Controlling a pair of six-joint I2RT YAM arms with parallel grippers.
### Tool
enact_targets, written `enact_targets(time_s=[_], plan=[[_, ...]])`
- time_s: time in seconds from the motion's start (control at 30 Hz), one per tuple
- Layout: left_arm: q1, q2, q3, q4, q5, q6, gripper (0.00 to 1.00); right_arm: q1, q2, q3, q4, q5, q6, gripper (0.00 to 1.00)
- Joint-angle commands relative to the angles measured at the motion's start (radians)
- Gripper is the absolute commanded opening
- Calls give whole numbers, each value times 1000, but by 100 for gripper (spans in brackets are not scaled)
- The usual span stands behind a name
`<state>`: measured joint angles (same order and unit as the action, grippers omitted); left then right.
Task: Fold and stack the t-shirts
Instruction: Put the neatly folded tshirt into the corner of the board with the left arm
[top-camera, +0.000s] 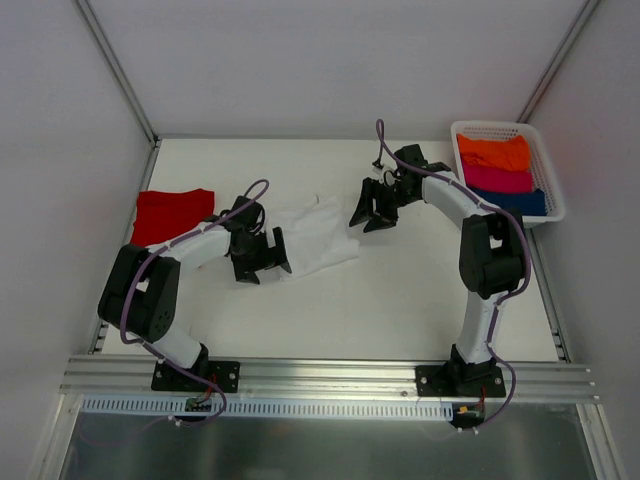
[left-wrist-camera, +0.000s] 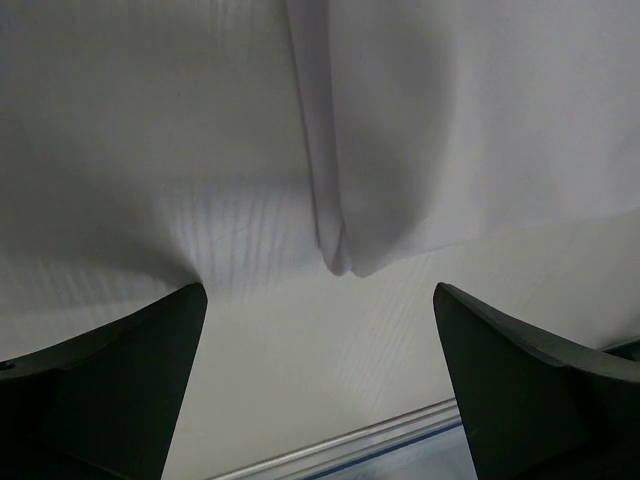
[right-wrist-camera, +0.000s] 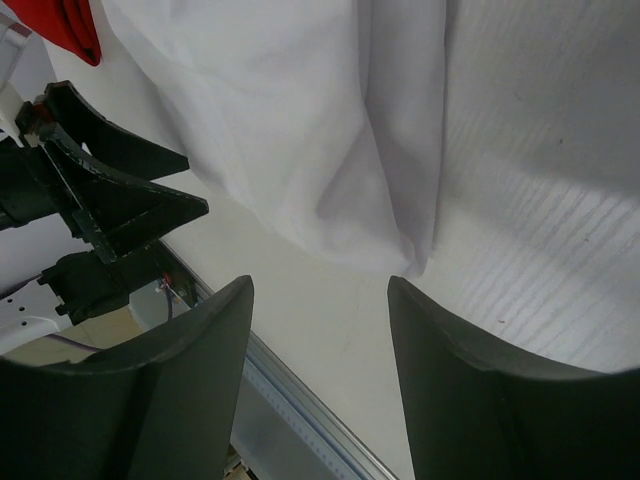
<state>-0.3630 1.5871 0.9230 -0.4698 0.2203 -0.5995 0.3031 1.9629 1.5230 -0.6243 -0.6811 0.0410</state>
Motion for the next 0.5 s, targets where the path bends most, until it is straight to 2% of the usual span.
enact_targets(time_s=[0.0,0.13,0.27,0.47], plan=[[38,-84,-102,268,132,-37,99,-12,11,-14,61,-46,2,60],[52,-69,-168,368,157,-43,99,-15,16,-40,83,-60,16,60],[55,-99,-240,465,84,-51,99,-13,4,-53,89,-64,17,60],[82,-113,-351,588,71,-94,99,-15,1,-63,87,-67,17,60]])
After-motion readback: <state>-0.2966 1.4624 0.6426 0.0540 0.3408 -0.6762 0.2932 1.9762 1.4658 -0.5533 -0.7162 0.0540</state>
